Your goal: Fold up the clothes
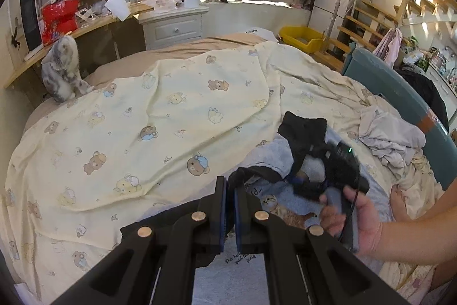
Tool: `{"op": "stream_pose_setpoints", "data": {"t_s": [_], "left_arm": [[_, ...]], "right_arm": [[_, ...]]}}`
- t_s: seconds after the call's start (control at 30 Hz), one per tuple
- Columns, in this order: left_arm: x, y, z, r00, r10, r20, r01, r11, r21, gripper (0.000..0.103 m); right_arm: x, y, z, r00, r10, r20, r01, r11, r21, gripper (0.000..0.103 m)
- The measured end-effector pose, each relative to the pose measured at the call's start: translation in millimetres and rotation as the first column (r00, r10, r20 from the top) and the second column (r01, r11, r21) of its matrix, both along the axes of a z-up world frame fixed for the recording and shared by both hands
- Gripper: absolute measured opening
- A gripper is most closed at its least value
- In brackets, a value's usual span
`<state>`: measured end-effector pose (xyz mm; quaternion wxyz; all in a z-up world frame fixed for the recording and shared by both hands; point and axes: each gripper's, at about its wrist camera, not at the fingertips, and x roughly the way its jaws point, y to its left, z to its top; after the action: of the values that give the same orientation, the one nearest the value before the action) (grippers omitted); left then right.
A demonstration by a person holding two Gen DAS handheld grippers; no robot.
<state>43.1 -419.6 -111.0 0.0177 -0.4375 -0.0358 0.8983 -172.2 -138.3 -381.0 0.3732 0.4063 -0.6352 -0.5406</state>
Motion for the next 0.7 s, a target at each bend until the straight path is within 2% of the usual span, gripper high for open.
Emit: {"op": "stream_pose_setpoints", "data": {"t_s": [0.07,0.17,0.27,0.33,0.4,0.47,0.57,0.6,0.63,0.7], "left_arm": [[0.4,0.4,-2.7,1.0,-0.003,0.0,0.003,1.0,0.002,0.004],[2.3,0.2,-7.5,1.0,-0.004,0.001,0.004,1.0,0.005,0.004],[7.3,2.3,-15.3,1.0,-0.009,0.014,0.009,1.0,0.01,0.004],[12.8,6.7,-20.1,1.0,-0.019,0.02,0.018,1.0,0.015,0.004],[18.6,11.3,-23.1,0.999,-0.023,0.022,0.023,1.0,0.021,0.004],[23.7,14.6,-24.6,1.0,-0.02,0.021,0.019,1.0,0.025,0.004],[33.4,19.5,-28.2,0.999,-0.017,0.03,0.016,0.999,0.035,0.004],[36.8,21.2,-29.4,0.999,-0.016,0.034,0.015,0.999,0.038,0.004],[40.1,22.8,-30.6,0.999,-0.015,0.038,0.014,0.999,0.041,0.004],[55.7,30.5,-35.9,0.998,-0.038,0.053,0.035,0.998,0.052,0.004]], "right_arm": [[-7.7,13.4,16.8,0.998,0.007,-0.056,-0.006,1.0,0.014,0.075],[-11.4,34.5,44.6,0.989,0.042,-0.139,-0.025,0.992,0.123,0.071],[-13.7,43.5,74.2,0.96,0.187,-0.207,-0.116,0.942,0.314,0.048],[-15.5,43.2,93.3,0.928,0.284,-0.24,-0.148,0.874,0.463,0.007],[-18.9,39.2,109.2,0.891,0.377,-0.252,-0.172,0.795,0.581,0.004],[-20.1,31.9,122.2,0.856,0.439,-0.272,-0.176,0.743,0.646,0.003],[-4.1,23.0,128.2,0.792,0.56,-0.242,-0.169,0.583,0.795,0.002],[-1.7,23.7,134.5,0.774,0.59,-0.229,-0.172,0.545,0.821,0.002],[-0.4,25.5,142.1,0.757,0.617,-0.216,-0.178,0.513,0.84,0.002],[4.3,35.5,159.0,0.738,0.642,-0.209,-0.181,0.486,0.855,0.002]]}}
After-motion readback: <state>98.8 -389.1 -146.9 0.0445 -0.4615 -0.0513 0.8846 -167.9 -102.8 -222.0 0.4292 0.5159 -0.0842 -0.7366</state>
